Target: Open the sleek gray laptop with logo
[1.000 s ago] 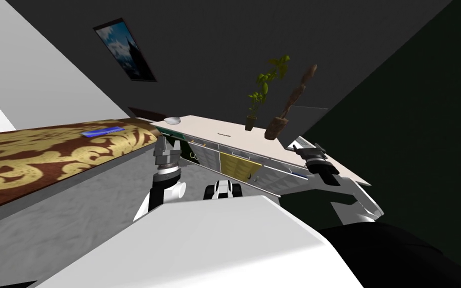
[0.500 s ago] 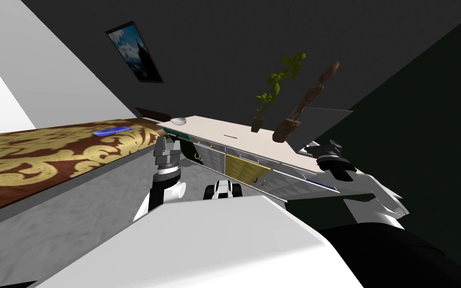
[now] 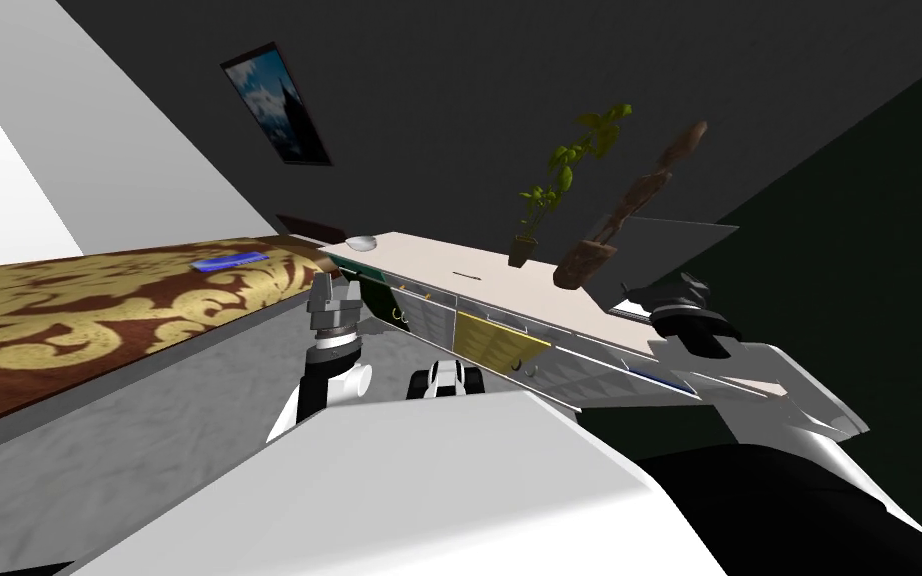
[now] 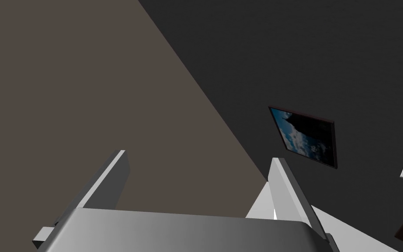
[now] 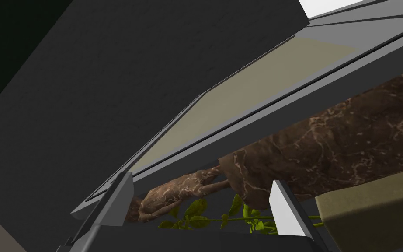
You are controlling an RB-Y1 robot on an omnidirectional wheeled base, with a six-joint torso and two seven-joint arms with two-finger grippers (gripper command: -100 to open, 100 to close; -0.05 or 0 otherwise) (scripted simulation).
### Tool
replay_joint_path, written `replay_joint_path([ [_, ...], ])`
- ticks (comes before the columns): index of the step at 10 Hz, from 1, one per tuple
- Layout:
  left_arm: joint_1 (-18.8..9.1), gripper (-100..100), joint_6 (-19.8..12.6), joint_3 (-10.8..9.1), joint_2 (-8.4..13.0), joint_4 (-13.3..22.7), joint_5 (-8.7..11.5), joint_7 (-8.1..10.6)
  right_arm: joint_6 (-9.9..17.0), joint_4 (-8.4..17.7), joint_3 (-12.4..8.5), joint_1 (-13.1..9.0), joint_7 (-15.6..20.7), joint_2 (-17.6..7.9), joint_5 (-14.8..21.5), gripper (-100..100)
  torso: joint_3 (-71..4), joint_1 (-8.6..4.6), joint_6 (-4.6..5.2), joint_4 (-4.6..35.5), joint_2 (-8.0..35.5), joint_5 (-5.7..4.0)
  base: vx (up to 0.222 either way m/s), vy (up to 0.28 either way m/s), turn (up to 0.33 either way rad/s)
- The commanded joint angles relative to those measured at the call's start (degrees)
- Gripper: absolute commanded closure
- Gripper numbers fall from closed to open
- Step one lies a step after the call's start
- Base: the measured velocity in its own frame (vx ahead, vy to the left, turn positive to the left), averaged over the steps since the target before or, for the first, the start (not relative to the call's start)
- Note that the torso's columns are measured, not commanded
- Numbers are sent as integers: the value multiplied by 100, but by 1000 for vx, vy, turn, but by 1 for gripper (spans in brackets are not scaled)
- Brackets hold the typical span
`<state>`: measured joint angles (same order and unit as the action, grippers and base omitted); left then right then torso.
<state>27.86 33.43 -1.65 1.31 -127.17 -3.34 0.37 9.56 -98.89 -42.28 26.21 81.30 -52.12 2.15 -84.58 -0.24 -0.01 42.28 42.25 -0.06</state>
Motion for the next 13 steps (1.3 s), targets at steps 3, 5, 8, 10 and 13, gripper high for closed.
replay_joint_path([
  [3,-1,0,0,0,0,0,0,0,227,183,26,-120,-421,-188,-287,100,11,21,2,6,22,10,-39,-23,32],
  [5,-2,0,0,0,0,0,0,0,367,307,47,-201,-720,-306,-474,100,12,16,3,5,19,4,-83,-44,30],
  [8,-1,0,0,0,0,0,0,0,577,492,77,-323,-1151,-482,-754,100,-4,30,0,-2,-4,8,-63,-27,32],
  [10,-1,0,0,0,0,0,0,0,716,616,98,-403,-1438,-599,-940,100,0,20,1,0,2,5,-58,-36,31],
  [13,0,0,0,0,-1,0,0,0,613,454,63,-295,-1118,-554,-696,-100,-7,35,1,-4,-10,9,1,2,-7],
])
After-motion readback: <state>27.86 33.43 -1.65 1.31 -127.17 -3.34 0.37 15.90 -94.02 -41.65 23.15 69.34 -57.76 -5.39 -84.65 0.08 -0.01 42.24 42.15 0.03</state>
